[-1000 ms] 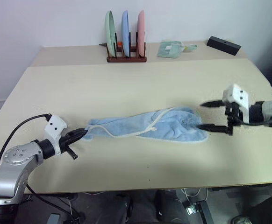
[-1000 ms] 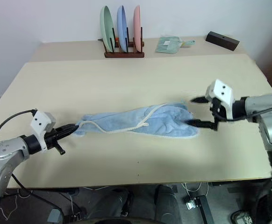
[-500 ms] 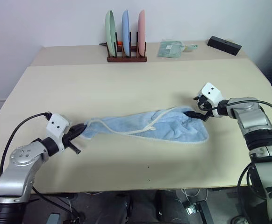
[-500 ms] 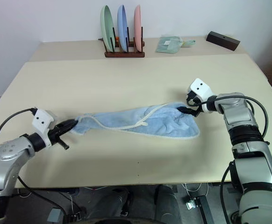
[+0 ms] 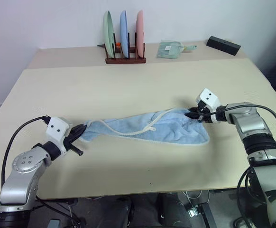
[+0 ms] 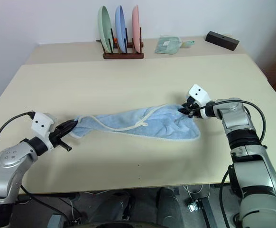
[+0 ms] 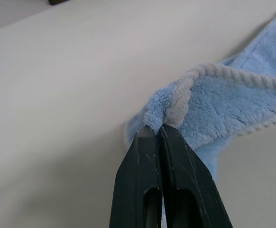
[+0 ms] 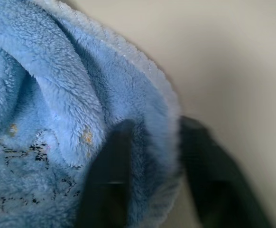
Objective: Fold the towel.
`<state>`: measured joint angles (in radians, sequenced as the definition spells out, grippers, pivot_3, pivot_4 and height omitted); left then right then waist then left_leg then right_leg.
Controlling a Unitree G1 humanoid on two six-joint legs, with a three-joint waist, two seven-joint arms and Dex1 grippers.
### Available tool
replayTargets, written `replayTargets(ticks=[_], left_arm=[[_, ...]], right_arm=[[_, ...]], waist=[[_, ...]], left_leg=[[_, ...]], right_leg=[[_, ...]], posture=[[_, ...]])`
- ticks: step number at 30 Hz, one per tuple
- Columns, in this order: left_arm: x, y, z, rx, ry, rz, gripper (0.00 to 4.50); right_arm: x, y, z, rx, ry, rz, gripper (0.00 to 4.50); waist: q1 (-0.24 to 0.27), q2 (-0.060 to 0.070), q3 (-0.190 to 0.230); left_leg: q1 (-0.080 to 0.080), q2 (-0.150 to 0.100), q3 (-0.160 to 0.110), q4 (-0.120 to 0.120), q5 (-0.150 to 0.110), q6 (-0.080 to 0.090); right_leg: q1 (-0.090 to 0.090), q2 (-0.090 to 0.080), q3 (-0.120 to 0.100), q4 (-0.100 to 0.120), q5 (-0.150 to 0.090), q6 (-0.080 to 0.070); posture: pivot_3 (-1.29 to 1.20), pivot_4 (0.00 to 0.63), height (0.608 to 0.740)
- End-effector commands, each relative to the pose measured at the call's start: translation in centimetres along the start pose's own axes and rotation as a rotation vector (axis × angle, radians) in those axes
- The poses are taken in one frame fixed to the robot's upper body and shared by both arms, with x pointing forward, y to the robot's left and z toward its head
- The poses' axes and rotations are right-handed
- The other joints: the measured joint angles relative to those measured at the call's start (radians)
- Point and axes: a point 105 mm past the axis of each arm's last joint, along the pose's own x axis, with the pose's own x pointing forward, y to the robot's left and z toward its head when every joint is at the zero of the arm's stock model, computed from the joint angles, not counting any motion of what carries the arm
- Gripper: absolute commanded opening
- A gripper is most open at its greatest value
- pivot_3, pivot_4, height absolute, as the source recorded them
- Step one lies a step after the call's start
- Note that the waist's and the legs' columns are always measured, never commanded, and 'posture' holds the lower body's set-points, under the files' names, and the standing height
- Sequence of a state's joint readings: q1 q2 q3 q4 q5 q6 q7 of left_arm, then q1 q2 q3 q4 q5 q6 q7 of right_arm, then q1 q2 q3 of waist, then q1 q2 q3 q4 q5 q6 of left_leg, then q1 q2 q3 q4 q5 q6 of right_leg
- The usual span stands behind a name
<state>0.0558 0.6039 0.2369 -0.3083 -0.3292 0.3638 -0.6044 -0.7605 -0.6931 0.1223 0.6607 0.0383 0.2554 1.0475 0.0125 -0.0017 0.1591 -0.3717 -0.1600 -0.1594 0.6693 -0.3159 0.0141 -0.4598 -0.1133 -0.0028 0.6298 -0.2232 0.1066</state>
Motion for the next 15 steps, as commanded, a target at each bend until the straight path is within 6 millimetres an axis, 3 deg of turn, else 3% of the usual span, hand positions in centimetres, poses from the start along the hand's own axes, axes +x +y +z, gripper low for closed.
replayTargets(ticks=[1,6,10,15], left_arm=[[-0.4,-0.1,0.8,0.026,-0.022,-0.012,0.00],[-0.6,-0.1,0.6,0.027,-0.023,-0.006,0.00],[1.3,2.3,3.0,0.047,-0.110,0.096,0.00],[5.8,9.0,10.6,0.148,-0.288,0.370,0.00]], right_arm=[[-0.8,-0.3,0.7,0.035,-0.054,-0.022,0.04],[-2.1,-0.9,2.0,-0.044,-0.091,-0.088,0.04],[-3.0,-3.0,4.9,-0.184,-0.144,-0.254,0.04],[-5.8,-7.8,12.3,-0.384,-0.294,-0.577,0.04]], waist=[[0.000,0.000,0.000],[-0.001,0.000,0.000],[0.004,0.000,0.000],[-0.001,0.000,0.000]], left_leg=[[0.000,0.000,0.000,0.000,0.000,0.000],[0.000,0.000,0.000,0.000,0.000,0.000],[0.000,0.000,0.000,0.000,0.000,0.000],[-0.004,-0.001,-0.001,0.009,0.000,0.000]], right_leg=[[0.000,0.000,0.000,0.000,0.000,0.000],[0.000,0.000,0.000,0.000,0.000,0.000],[0.000,0.000,0.000,0.001,0.000,0.000],[0.000,0.000,-0.001,0.002,0.002,0.001]], posture=[[0.00,0.150,0.740],[0.00,0.150,0.740],[0.00,0.150,0.740],[0.00,0.150,0.740]])
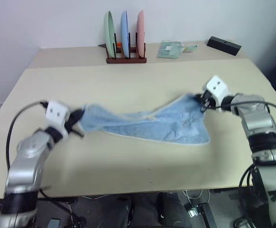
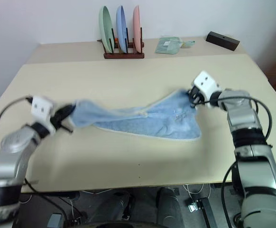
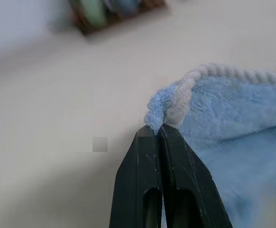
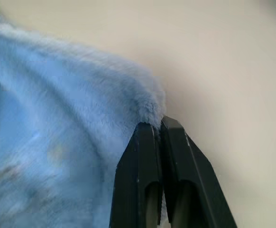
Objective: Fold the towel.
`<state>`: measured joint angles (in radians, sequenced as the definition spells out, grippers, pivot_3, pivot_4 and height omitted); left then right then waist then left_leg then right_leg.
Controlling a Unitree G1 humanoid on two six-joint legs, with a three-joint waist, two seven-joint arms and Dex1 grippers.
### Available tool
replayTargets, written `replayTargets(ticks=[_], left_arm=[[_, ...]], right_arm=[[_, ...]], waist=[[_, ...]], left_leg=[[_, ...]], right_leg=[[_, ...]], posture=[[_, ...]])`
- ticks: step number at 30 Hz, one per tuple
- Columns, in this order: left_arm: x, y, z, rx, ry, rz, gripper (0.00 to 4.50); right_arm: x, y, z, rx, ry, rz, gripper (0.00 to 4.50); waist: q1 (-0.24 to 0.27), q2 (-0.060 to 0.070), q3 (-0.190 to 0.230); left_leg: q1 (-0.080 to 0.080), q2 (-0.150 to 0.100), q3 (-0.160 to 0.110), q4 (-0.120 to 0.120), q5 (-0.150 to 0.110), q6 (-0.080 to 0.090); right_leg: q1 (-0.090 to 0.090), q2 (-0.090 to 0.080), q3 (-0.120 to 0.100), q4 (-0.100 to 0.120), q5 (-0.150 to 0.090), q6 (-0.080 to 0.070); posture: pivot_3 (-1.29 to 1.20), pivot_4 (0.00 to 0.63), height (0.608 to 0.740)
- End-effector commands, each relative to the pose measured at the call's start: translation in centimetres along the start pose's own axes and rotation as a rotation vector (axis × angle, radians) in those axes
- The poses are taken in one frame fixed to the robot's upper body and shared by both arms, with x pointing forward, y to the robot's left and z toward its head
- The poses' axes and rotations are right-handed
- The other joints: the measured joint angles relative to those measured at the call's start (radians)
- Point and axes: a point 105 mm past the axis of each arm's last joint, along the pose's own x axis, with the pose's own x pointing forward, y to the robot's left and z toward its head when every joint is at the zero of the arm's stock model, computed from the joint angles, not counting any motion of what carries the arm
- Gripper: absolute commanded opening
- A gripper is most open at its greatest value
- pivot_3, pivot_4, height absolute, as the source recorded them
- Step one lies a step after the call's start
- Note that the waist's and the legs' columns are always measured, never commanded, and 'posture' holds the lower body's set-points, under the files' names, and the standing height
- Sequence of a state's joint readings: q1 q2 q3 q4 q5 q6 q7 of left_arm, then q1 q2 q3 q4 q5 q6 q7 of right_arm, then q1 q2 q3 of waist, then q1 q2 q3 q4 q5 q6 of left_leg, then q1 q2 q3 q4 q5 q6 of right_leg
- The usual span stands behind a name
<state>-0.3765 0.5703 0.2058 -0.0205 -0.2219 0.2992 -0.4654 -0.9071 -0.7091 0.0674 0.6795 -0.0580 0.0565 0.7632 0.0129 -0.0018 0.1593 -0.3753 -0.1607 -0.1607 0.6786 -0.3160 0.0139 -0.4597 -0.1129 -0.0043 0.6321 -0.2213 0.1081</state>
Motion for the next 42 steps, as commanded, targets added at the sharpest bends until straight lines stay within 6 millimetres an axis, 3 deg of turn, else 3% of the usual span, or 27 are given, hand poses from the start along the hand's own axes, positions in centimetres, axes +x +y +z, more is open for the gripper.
replayTargets(ticks=[1,5,10,12,17,20,27,31,35,42], left_arm=[[2.8,4.1,4.9,0.075,-0.152,0.190,0.00],[4.1,6.5,9.8,0.040,-0.291,0.248,0.00],[3.3,5.3,9.4,0.089,-0.272,0.120,0.00],[1.9,3.9,7.7,0.107,-0.215,0.025,0.00],[-4.1,-0.2,0.9,0.057,0.023,-0.197,0.00],[-6.4,-1.7,-1.3,-0.019,0.117,-0.254,0.00],[-12.3,-4.0,-5.8,-0.194,0.318,-0.283,0.00],[-13.4,-3.0,-5.7,-0.244,0.314,-0.231,0.00],[-13.7,-1.6,-5.8,-0.253,0.317,-0.172,0.00],[-12.2,-0.6,-5.4,-0.258,0.264,-0.112,0.00]], right_arm=[[-0.9,-5.2,5.6,-0.136,-0.157,-0.231,0.04],[-2.6,-7.5,10.2,-0.189,-0.319,-0.291,0.04],[-3.8,-6.0,10.9,-0.245,-0.385,-0.181,0.04],[-4.5,-3.9,9.6,-0.250,-0.379,-0.059,0.04],[-6.4,3.6,3.6,-0.126,-0.271,0.265,0.04],[-7.6,5.6,1.7,-0.047,-0.201,0.360,0.04],[-10.6,8.2,-1.5,0.125,-0.045,0.505,0.04],[-12.1,8.3,-2.0,0.166,0.003,0.552,0.04],[-12.1,7.2,-1.8,0.173,-0.004,0.512,0.04],[-9.1,4.5,-0.3,0.112,-0.082,0.353,0.04]], waist=[[-0.003,0.000,0.000],[-0.016,-0.001,0.000],[-0.041,-0.001,0.000],[-0.050,-0.001,0.000],[-0.056,0.000,0.000],[-0.046,0.003,0.001],[0.003,0.004,0.000],[0.028,0.004,0.000],[0.028,0.004,0.000],[0.026,0.004,0.000]], left_leg=[[0.000,0.000,0.000,0.000,0.000,0.000],[0.000,0.000,0.000,0.003,-0.001,0.001],[0.000,-0.001,0.000,0.002,-0.002,0.004],[-0.001,-0.001,0.000,0.002,-0.002,0.004],[0.000,0.000,-0.001,0.002,-0.003,0.004],[-0.001,0.000,0.000,-0.001,-0.003,0.004],[0.003,0.000,0.001,0.002,-0.004,0.004],[0.002,0.000,0.001,0.005,-0.004,0.004],[0.004,0.000,0.001,0.005,-0.005,0.004],[0.004,0.000,0.002,0.004,-0.005,0.004]], right_leg=[[0.000,0.000,0.000,0.000,0.000,0.000],[-0.001,-0.001,0.000,-0.002,0.000,0.001],[-0.001,-0.002,0.000,-0.002,0.000,0.001],[-0.002,-0.001,0.000,-0.002,0.000,0.001],[-0.002,-0.001,0.000,-0.001,0.000,0.001],[-0.002,0.000,0.001,-0.001,0.000,0.001],[0.004,0.000,0.002,-0.001,0.000,0.001],[0.005,0.000,0.001,-0.001,0.000,0.001],[0.007,0.000,0.001,-0.002,0.000,0.001],[0.006,0.000,0.001,-0.002,0.000,0.001]], posture=[[0.00,0.150,0.740],[0.00,0.150,0.740],[0.00,0.150,0.740],[0.00,0.150,0.740],[0.00,0.150,0.740],[0.00,0.150,0.740],[0.00,0.150,0.740],[0.00,0.150,0.740],[0.00,0.150,0.740],[0.00,0.150,0.740]])
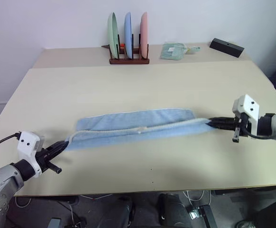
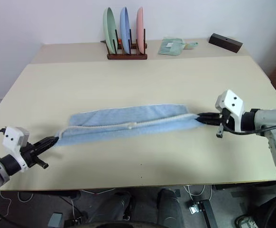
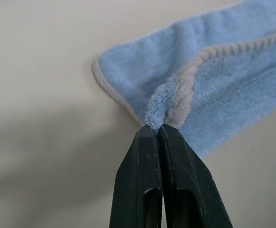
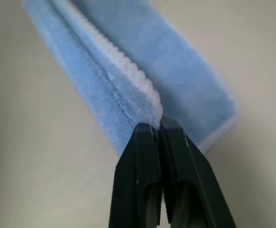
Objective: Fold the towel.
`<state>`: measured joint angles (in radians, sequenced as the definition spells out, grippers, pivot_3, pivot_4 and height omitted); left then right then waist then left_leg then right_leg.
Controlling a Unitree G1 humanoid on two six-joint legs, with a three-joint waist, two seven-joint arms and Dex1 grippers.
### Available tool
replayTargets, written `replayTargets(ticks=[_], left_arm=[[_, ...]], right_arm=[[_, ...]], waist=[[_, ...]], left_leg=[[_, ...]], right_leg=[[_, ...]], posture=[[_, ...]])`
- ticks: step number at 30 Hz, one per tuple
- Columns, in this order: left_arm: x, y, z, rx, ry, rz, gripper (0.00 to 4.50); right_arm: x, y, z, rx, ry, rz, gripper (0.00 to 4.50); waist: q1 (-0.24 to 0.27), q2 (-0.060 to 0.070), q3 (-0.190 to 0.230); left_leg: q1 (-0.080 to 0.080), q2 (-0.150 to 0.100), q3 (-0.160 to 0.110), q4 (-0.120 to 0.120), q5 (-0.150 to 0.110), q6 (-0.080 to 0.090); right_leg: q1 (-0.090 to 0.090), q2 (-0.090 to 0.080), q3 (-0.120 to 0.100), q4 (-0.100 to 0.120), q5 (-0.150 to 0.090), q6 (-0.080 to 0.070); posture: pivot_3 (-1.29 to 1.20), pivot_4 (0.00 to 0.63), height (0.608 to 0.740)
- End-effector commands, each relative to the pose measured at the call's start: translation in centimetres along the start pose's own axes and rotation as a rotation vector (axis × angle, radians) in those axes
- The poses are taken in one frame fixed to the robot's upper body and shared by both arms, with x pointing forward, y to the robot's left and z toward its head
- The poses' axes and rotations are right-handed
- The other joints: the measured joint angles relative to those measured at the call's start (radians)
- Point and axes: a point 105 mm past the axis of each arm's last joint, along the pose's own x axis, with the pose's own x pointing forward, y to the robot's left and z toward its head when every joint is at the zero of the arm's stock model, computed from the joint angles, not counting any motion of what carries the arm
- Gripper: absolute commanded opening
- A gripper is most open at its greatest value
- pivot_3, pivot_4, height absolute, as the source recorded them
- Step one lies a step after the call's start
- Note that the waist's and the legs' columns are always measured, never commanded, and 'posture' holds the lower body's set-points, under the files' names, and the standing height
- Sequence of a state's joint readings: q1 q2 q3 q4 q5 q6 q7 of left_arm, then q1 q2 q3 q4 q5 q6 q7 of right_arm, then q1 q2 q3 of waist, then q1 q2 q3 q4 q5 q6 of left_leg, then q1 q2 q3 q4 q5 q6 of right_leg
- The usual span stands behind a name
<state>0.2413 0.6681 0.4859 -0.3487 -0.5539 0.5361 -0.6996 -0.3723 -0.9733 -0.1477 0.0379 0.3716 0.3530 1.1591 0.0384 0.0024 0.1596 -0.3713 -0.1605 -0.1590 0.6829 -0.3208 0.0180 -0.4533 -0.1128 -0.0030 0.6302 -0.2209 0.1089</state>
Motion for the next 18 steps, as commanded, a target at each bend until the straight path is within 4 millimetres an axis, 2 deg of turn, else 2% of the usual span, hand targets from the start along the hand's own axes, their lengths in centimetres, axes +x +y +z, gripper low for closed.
replayTargets(ticks=[1,10,18], left_arm=[[0.4,1.2,1.2,0.029,-0.045,0.069,0.00],[3.6,2.7,1.5,0.099,-0.036,0.116,0.00],[6.2,3.7,1.8,0.122,-0.036,0.126,0.00]], right_arm=[[0.8,-1.8,0.8,-0.070,-0.004,-0.077,0.04],[4.5,-4.1,-1.8,-0.106,0.076,-0.131,0.04],[6.0,-4.7,-2.9,-0.096,0.083,-0.145,0.04]], waist=[[0.000,0.000,0.000],[-0.002,0.000,0.000],[-0.003,0.000,0.000]], left_leg=[[0.000,0.000,0.000,0.000,0.000,0.000],[-0.001,0.000,0.000,0.000,0.000,0.000],[-0.001,0.000,0.001,0.000,0.000,0.000]], right_leg=[[0.000,0.000,0.000,0.000,0.000,0.000],[-0.001,0.000,0.000,0.000,0.000,0.000],[-0.002,0.000,0.000,0.000,0.000,0.000]], posture=[[0.00,0.150,0.740],[0.00,0.150,0.740],[0.00,0.150,0.740]])
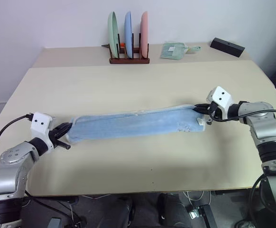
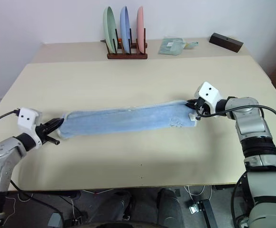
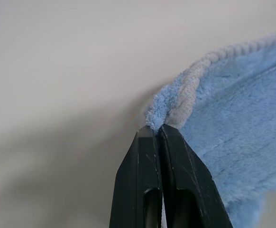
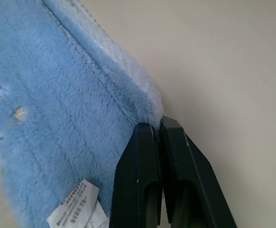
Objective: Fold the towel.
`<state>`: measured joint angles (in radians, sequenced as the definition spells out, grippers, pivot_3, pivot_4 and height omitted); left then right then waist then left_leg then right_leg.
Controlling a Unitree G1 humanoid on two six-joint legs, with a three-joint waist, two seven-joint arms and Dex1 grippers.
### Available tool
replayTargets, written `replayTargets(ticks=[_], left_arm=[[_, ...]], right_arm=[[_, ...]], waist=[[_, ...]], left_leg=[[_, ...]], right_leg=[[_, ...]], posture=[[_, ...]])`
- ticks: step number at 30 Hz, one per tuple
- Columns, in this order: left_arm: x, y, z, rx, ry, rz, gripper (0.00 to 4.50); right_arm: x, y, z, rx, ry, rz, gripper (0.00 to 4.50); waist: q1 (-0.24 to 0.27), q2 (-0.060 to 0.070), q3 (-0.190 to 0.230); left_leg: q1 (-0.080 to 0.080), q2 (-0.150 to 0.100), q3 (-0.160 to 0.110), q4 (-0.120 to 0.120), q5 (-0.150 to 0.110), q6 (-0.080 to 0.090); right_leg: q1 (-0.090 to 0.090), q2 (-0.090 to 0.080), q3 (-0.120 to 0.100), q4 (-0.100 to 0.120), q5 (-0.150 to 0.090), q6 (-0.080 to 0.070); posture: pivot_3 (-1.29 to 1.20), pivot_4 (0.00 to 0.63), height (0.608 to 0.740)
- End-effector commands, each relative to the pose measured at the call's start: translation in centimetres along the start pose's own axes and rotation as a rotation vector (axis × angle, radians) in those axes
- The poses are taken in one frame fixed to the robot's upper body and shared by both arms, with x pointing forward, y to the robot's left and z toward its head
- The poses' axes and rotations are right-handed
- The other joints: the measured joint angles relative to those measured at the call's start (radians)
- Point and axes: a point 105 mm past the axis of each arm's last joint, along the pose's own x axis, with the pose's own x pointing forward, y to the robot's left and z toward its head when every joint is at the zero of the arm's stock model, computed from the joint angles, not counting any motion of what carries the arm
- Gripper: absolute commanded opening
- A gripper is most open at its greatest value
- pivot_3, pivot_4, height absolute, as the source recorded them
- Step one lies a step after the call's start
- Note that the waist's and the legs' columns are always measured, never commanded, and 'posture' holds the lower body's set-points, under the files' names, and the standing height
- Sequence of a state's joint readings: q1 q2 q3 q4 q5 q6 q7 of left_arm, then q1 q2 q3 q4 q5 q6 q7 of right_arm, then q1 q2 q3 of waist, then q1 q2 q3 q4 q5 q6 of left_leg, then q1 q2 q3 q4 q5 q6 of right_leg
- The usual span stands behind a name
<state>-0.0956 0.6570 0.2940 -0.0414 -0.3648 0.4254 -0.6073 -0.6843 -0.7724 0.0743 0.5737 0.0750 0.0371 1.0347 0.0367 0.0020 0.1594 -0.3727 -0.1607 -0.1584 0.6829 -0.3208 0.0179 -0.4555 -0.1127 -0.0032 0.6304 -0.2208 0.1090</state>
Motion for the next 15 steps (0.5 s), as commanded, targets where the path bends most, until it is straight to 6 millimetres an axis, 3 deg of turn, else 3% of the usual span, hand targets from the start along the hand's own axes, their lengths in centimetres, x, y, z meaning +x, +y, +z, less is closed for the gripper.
replayTargets(ticks=[1,6,9,15], left_arm=[[0.3,0.8,0.3,0.036,-0.006,0.032,0.00],[1.1,1.3,-0.5,0.039,0.029,0.057,0.00],[1.2,1.5,-0.1,-0.022,-0.004,0.074,0.93],[0.1,2.8,0.5,-0.048,-0.061,0.188,3.86]], right_arm=[[-0.1,-0.9,0.5,-0.026,-0.011,-0.041,0.04],[0.7,-0.7,-0.1,-0.022,-0.003,-0.047,0.04],[0.4,-0.6,-0.5,0.005,0.008,-0.057,0.95],[-2.5,-2.4,0.4,-0.016,-0.024,-0.195,3.85]], waist=[[-0.002,0.000,0.000],[-0.011,0.000,0.000],[-0.016,0.000,0.000],[-0.026,0.000,0.000]], left_leg=[[0.000,0.000,0.000,0.000,0.000,0.000],[0.000,0.000,0.000,0.000,0.000,0.000],[-0.001,0.000,0.000,0.000,0.000,0.000],[-0.001,0.000,0.000,-0.001,0.000,0.000]], right_leg=[[0.000,0.000,0.000,0.000,0.000,0.000],[-0.001,0.000,0.000,0.000,0.000,0.000],[-0.001,0.000,0.000,0.001,0.000,0.000],[-0.003,0.000,0.000,0.001,0.000,0.000]], posture=[[0.00,0.150,0.740],[0.00,0.150,0.740],[0.00,0.150,0.740],[0.00,0.150,0.740]])
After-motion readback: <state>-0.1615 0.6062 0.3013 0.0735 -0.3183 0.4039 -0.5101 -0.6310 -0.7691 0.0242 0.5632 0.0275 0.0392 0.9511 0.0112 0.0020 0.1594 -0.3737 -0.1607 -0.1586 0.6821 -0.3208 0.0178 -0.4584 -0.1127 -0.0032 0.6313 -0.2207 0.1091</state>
